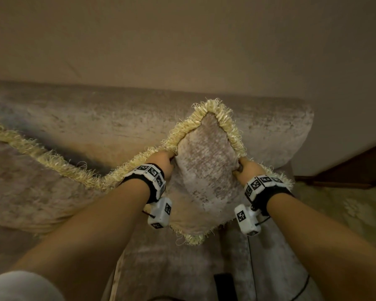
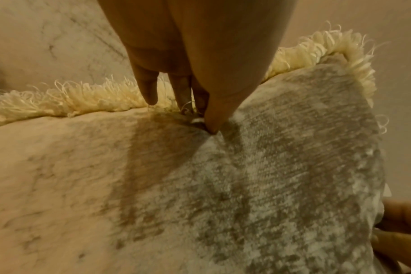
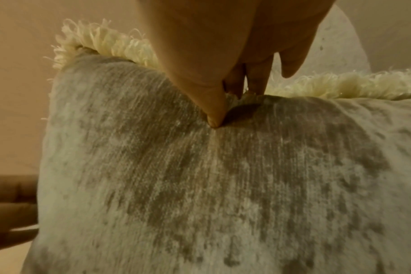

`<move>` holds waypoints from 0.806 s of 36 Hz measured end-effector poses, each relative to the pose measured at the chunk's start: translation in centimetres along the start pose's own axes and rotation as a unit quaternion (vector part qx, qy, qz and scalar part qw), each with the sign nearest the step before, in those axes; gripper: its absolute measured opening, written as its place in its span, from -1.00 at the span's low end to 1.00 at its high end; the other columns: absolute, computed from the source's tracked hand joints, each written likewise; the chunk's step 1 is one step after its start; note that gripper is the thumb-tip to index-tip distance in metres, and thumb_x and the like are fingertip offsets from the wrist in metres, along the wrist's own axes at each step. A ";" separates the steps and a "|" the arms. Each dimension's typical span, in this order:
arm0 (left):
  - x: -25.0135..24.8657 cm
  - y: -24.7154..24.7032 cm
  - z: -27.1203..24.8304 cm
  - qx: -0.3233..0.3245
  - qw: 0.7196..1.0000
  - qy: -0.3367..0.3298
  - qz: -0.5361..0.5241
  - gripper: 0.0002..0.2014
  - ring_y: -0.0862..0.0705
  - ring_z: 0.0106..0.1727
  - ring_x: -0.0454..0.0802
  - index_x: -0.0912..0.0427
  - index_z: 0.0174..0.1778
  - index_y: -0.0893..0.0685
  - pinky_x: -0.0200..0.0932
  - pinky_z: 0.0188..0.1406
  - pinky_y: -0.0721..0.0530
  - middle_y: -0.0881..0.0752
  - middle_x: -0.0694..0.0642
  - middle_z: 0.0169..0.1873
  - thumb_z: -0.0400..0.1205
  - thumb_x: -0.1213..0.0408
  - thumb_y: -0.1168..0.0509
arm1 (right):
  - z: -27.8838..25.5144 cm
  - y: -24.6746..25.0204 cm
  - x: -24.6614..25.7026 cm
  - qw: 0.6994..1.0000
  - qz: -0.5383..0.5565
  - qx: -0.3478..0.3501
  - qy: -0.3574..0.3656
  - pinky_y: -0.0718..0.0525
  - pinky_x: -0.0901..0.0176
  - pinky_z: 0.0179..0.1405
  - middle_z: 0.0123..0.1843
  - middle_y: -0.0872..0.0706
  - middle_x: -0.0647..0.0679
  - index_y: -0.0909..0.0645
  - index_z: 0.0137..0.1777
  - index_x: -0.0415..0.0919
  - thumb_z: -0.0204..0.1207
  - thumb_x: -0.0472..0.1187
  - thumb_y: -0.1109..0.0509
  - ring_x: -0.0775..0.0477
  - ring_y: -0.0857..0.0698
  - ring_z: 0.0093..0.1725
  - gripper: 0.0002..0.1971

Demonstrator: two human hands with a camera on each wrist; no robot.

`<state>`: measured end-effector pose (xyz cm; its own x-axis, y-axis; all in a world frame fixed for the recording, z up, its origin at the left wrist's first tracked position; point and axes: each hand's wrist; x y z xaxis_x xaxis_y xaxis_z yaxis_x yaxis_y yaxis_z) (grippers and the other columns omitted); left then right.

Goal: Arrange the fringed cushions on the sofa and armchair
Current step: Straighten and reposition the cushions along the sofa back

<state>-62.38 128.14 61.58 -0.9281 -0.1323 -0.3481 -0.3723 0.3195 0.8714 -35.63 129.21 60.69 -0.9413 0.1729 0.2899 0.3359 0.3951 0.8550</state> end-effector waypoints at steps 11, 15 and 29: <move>-0.6 1.7 -1.1 0.045 0.999 -0.006 0.015 -0.69 -0.65 0.09 0.26 0.16 0.29 -0.60 0.09 0.12 -0.66 -0.66 0.25 0.16 0.64 0.21 -0.21 | 0.2 0.0 0.4 0.996 -0.084 0.003 0.004 -0.58 -0.01 0.08 0.30 -0.60 -0.33 -0.45 0.34 -0.35 0.64 -0.24 -0.25 -0.34 -0.61 0.23 -0.67; -0.7 2.2 -2.2 0.034 0.999 0.004 0.017 -0.69 -0.63 0.13 0.27 0.21 0.28 -0.60 0.02 0.12 -0.62 -0.65 0.28 0.18 0.65 0.23 -0.19 | -1.1 -0.5 -0.2 0.992 -0.118 -0.017 0.028 -0.49 -0.20 0.40 0.53 -0.36 -0.30 -0.29 0.52 -0.32 0.62 -0.19 -0.25 -0.37 -0.39 0.46 -0.49; -2.8 1.1 -9.5 0.055 0.997 0.047 0.037 -0.11 -0.14 0.68 0.16 -0.02 0.71 0.08 0.07 0.57 -0.34 0.04 0.08 0.71 0.59 0.10 -0.36 | -6.6 0.6 -1.1 0.990 -0.097 0.010 0.104 -0.19 -0.28 0.61 0.74 0.19 -0.03 0.10 0.71 -0.03 0.64 -0.14 -0.25 -0.34 0.05 0.69 -0.25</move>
<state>-60.18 119.95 66.78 -0.9507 -0.1893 -0.2457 -0.3053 0.4313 0.8490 -34.59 123.32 63.72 -0.9738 -0.0972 0.2055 0.1468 0.4210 0.8951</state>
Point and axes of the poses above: each hand's wrist, its own z-axis towards the middle knuckle, its own y-axis out of the back of the hand, x = y × z
